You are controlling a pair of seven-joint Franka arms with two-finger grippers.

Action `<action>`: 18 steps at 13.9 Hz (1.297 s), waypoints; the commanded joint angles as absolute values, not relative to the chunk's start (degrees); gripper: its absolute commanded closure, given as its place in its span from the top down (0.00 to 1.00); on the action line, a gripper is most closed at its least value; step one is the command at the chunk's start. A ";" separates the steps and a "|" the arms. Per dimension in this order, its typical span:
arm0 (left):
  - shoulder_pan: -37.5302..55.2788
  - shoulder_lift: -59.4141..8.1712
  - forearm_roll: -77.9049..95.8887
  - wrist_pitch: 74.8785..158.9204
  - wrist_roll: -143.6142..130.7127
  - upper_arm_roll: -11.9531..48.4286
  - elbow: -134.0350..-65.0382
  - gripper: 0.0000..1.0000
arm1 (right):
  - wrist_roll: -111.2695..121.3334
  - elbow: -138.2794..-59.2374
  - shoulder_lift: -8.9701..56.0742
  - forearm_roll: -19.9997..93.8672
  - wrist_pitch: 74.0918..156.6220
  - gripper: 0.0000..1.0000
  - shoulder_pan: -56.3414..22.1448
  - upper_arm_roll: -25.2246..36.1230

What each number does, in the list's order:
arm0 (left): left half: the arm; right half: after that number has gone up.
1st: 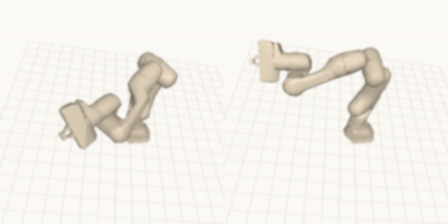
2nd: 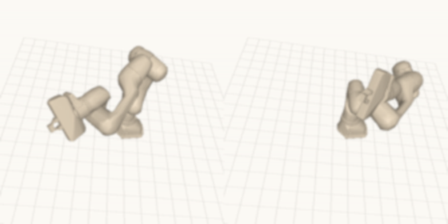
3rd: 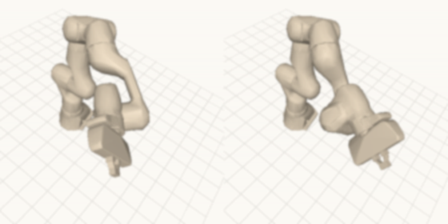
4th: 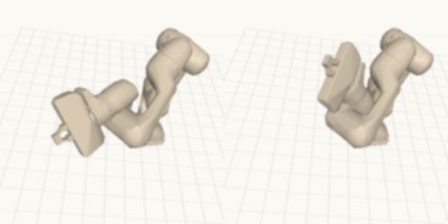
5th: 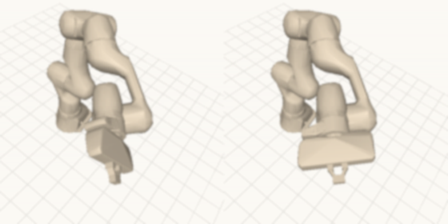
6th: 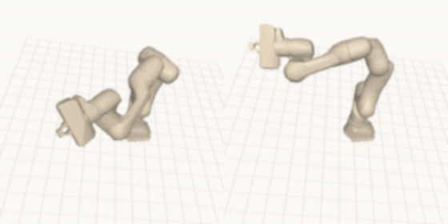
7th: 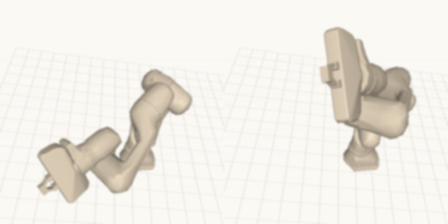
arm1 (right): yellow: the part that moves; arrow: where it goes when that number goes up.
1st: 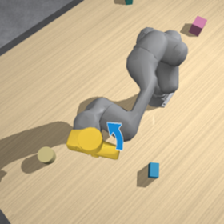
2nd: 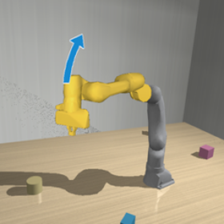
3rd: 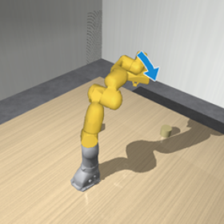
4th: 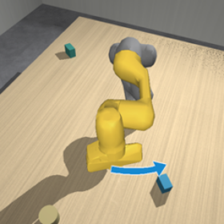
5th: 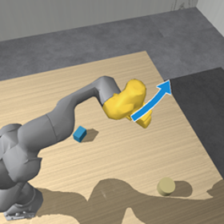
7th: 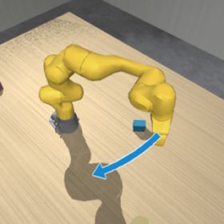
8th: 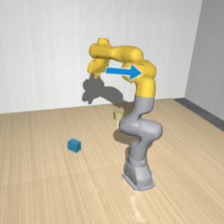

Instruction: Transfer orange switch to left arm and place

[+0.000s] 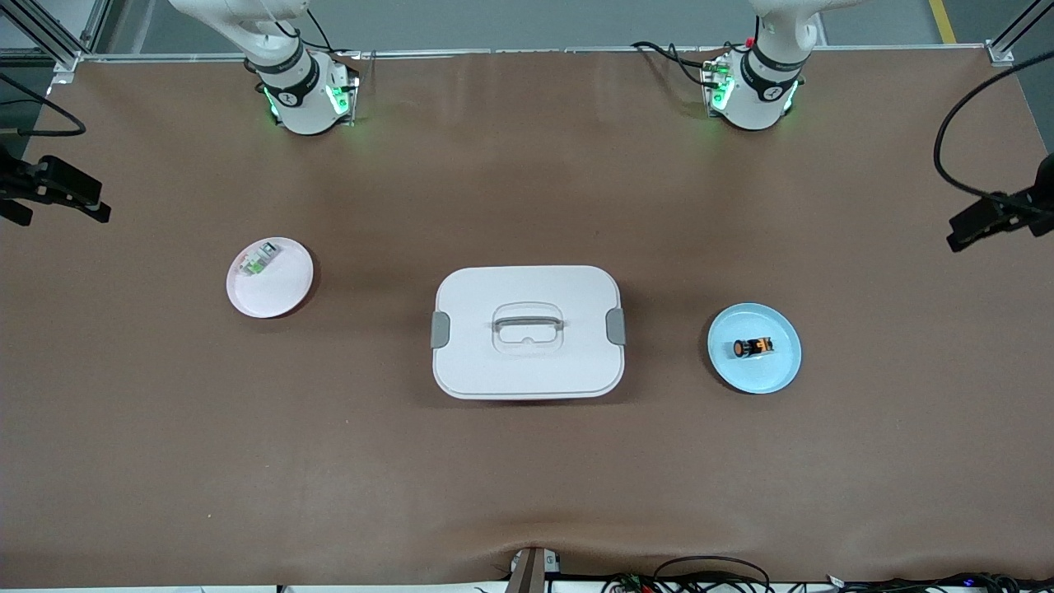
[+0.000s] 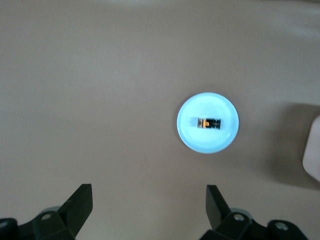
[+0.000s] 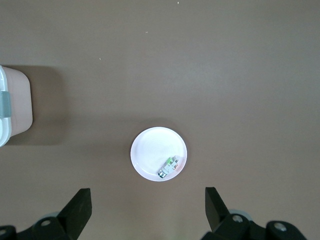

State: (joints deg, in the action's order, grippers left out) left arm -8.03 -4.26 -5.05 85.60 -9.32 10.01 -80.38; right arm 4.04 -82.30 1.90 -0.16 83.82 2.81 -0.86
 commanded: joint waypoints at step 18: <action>5.36 8.17 -2.20 86.66 -5.71 -1.32 -94.75 1.00 | 3.61 -87.10 -1.67 0.61 86.57 1.00 3.96 -0.88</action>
